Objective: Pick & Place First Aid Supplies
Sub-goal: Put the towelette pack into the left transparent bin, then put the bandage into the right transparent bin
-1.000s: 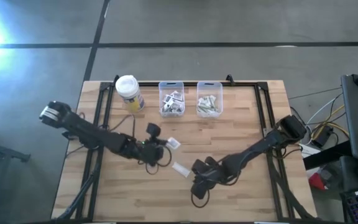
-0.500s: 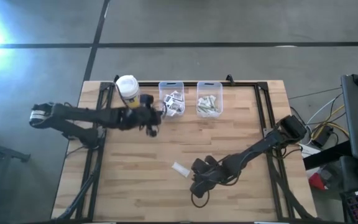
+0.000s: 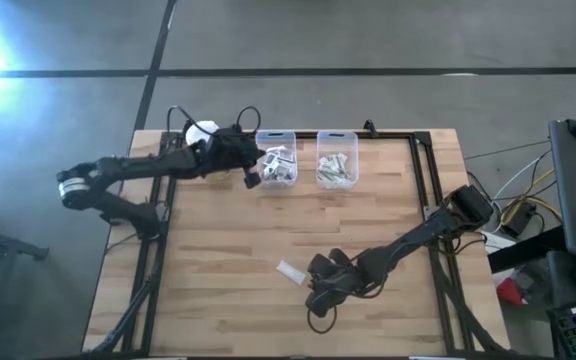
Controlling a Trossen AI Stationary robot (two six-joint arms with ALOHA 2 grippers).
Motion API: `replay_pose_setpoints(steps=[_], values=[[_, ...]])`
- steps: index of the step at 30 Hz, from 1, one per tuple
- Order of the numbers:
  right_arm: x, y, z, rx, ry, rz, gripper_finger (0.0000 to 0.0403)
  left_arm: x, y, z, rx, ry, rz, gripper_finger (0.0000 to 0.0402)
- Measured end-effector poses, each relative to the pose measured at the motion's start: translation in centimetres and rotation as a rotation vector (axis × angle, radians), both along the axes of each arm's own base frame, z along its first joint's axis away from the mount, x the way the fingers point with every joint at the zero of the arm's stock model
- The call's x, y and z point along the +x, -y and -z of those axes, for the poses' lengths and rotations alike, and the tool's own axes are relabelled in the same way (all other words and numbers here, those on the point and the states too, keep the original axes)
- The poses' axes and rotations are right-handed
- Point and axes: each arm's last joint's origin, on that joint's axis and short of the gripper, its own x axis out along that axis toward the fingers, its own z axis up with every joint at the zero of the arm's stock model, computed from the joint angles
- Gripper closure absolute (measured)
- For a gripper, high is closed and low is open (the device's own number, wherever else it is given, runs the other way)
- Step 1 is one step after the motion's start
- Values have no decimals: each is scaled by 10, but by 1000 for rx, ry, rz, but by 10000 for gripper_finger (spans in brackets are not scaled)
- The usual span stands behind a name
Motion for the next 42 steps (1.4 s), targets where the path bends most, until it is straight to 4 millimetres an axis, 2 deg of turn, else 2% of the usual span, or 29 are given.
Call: replay_pose_setpoints(steps=[8, 16, 35, 38, 42], values=[[0, 0, 0, 0, 0, 3, 317, 18, -14, 31, -94, -14, -131, 401], [1, 1, 0, -33, 20, 29, 328, 24, -18, 46, -123, -55, -144, 401], [1, 1, 0, -32, 28, 31, 265, 25, -19, 48, -90, -85, -116, 399], [2, 1, -1, -30, 34, 28, 258, 25, -19, 48, -90, -85, -115, 382], [3, 0, -2, -28, 51, 15, 252, 25, -19, 48, -87, -87, -113, 337]])
